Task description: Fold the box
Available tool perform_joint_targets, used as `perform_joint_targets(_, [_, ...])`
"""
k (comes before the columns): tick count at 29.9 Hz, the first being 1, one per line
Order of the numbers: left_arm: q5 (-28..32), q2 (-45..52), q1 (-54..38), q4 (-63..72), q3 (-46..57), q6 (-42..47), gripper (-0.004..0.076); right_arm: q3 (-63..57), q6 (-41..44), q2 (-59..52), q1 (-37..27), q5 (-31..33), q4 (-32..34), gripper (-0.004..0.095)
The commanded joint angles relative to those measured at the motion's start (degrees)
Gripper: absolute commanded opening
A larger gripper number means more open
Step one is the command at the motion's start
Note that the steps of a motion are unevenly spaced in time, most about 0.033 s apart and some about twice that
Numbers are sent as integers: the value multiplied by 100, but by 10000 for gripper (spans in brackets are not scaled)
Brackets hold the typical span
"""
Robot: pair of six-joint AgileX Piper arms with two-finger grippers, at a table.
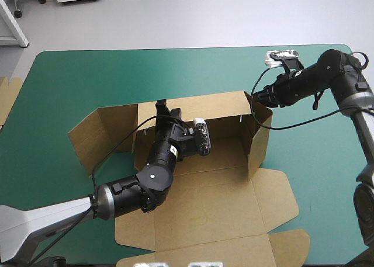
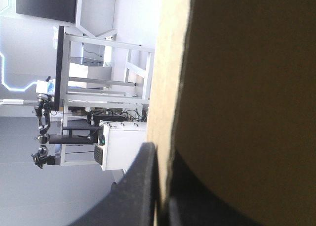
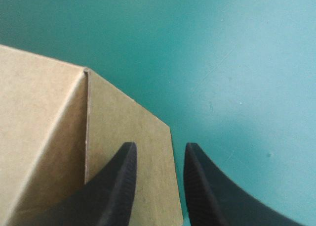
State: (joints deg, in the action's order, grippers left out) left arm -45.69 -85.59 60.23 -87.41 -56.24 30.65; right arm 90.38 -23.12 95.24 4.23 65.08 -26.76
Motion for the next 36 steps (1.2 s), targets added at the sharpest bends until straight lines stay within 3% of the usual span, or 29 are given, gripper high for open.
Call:
perform_joint_targets(1, [-6, 193, 51, -377, -6, 238, -11, -214, -183, -423, -11, -219, -286, 304])
perform_joint_targets(20, [-156, 193, 51, -543, 19, 412, -11, -1470, -760, -1594, -11, -523, -364, 300])
perform_joint_targets(25, [-156, 193, 51, -556, 19, 510, -11, -1487, -1068, -1603, -11, -141, -577, 321])
perform_joint_targets(31, [-144, 193, 51, -628, 19, 556, -11, -1487, -1703, -1591, -11, -221, -1071, 498])
perform_joint_targets(36, [-104, 193, 51, -667, 19, 569, -11, -1487, -1745, -1591, -11, -219, -1109, 508])
